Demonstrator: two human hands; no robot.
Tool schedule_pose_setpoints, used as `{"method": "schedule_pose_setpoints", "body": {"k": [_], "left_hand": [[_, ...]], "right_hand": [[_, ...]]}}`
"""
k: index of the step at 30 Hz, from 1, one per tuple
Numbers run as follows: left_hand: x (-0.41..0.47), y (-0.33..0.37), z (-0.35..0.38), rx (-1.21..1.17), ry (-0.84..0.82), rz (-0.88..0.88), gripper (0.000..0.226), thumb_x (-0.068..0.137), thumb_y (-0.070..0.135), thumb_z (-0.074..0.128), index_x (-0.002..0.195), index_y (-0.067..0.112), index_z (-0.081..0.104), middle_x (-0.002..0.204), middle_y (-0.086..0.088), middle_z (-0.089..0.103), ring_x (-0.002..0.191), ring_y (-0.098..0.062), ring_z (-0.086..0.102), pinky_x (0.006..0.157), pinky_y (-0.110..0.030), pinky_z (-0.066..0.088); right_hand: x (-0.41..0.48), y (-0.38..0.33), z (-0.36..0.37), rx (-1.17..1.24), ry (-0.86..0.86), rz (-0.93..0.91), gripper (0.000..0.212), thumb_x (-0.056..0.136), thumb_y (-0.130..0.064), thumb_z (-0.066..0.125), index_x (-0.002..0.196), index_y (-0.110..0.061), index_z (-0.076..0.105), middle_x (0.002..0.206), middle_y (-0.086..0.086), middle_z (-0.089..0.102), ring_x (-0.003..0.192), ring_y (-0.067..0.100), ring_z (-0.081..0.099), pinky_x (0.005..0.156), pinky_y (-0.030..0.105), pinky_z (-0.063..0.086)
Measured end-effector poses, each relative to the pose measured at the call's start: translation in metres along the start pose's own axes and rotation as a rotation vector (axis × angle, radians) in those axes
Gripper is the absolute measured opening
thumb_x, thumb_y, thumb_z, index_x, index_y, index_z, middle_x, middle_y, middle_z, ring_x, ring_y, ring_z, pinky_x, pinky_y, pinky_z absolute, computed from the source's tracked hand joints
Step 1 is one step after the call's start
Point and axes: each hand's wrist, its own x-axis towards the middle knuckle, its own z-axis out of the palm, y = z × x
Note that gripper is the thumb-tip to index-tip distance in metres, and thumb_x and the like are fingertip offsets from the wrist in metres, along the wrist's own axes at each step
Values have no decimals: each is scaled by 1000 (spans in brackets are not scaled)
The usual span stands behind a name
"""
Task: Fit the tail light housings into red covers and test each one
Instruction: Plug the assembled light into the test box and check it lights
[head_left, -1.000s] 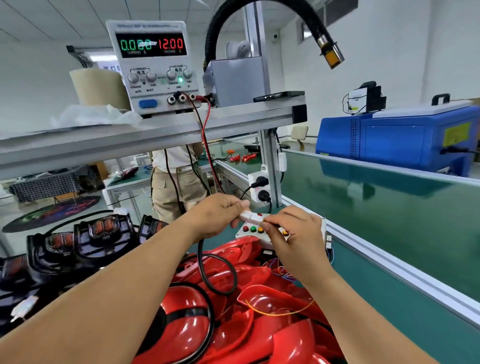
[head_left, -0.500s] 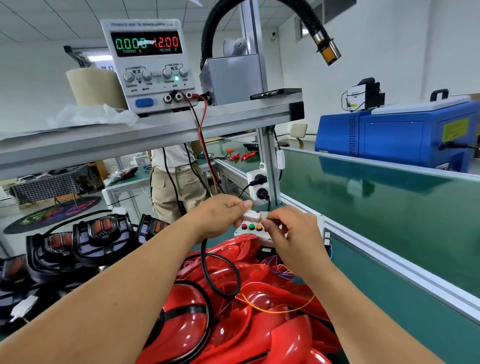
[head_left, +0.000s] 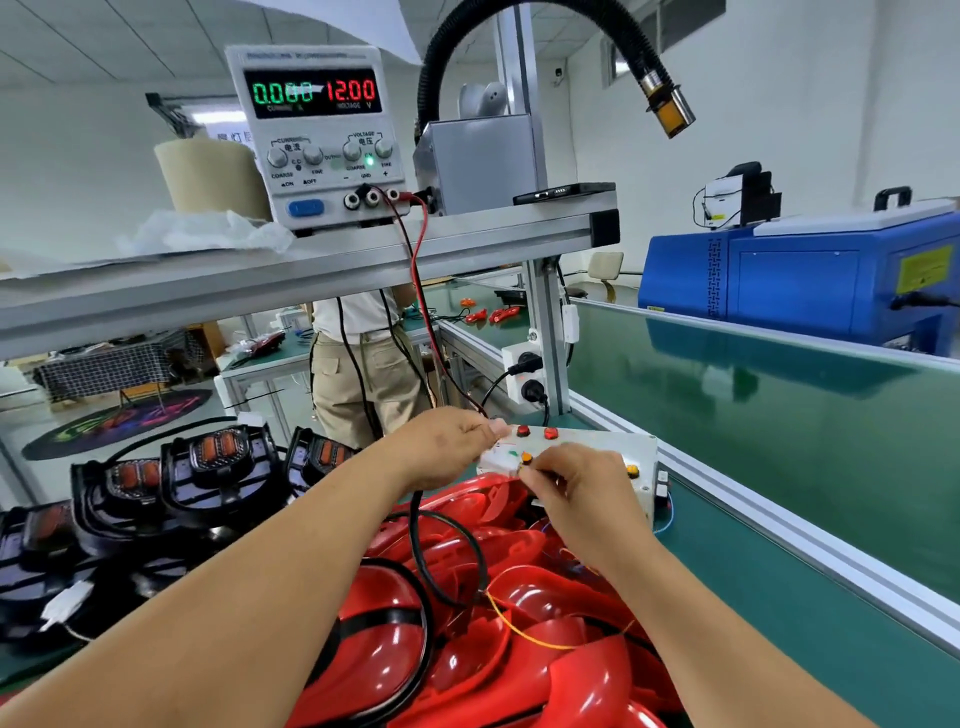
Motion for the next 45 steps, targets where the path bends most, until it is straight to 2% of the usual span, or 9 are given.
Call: {"method": "schedule_pose_setpoints", "body": {"k": [2, 5, 10, 15, 22, 26, 33, 41, 45], "left_hand": [[-16, -8, -18, -44, 53, -52, 50, 102, 44, 38, 147, 24, 43, 143, 0, 51, 133, -18, 45, 111, -27, 33], [-69, -39, -50, -227, 231, -56, 51, 88, 63, 50, 137, 51, 45, 140, 17, 50, 125, -4, 49, 99, -22, 39], [-202, -129, -54, -64, 201, -186, 100, 47, 88, 69, 131, 78, 17, 137, 50, 29, 132, 19, 25, 110, -30, 30], [-253, -161, -16, 8, 40, -216, 128, 40, 86, 76, 127, 77, -18, 134, 59, -15, 124, 36, -8, 102, -6, 20], [-243, -145, 6, -145, 48, -219, 136, 39, 87, 70, 134, 62, -24, 136, 51, -18, 131, 28, -8, 110, -8, 5], [-246, -142, 13, -150, 87, -231, 131, 39, 92, 65, 132, 62, -22, 131, 54, -13, 123, 33, -3, 103, 0, 4], [-244, -137, 19, -40, 112, -235, 135, 49, 90, 63, 125, 54, -43, 130, 48, -37, 134, 11, -20, 119, -33, -4], [-240, -133, 28, -101, 129, -234, 139, 58, 82, 68, 129, 39, -44, 147, 28, -34, 141, 5, -16, 123, -35, 0], [-237, -135, 29, -152, 116, -223, 139, 61, 77, 72, 138, 37, -38, 149, 35, 7, 137, 10, 24, 117, -16, 18]], "right_hand": [[-4, 4, 7, -210, -171, 75, 19, 97, -32, 52, 101, -29, 70, 100, -11, 67, 98, 14, 55, 99, 39, 35], [-4, 9, 9, -344, -279, 153, 31, 95, -25, 48, 122, -33, 62, 119, -10, 63, 119, 16, 46, 100, 35, 26], [18, 5, 2, -357, -357, 249, 24, 84, -7, 51, 98, -25, 43, 90, 4, 54, 85, 27, 50, 71, 34, 33], [51, -5, 18, -455, -563, 144, 20, 87, -4, 48, 87, -22, 38, 85, -1, 47, 86, 25, 50, 71, 33, 36], [67, -7, 39, -499, -818, 4, 26, 90, -16, 55, 81, -31, 36, 88, -10, 36, 96, 17, 42, 91, 36, 40], [72, -10, 38, -654, -807, -8, 26, 73, -21, 55, 80, -28, 32, 94, 3, 49, 90, 23, 50, 75, 34, 36], [71, -2, 45, -741, -843, -60, 21, 73, -26, 48, 89, -27, 35, 89, -6, 40, 90, 19, 45, 80, 32, 29], [61, -8, 45, -707, -833, 72, 48, 85, -31, 55, 129, -26, 38, 152, 10, 30, 145, 26, 22, 115, 39, 16], [52, -6, 34, -627, -757, 138, 56, 84, -29, 57, 133, -24, 32, 141, 5, 38, 133, 22, 35, 109, 36, 26]]}}
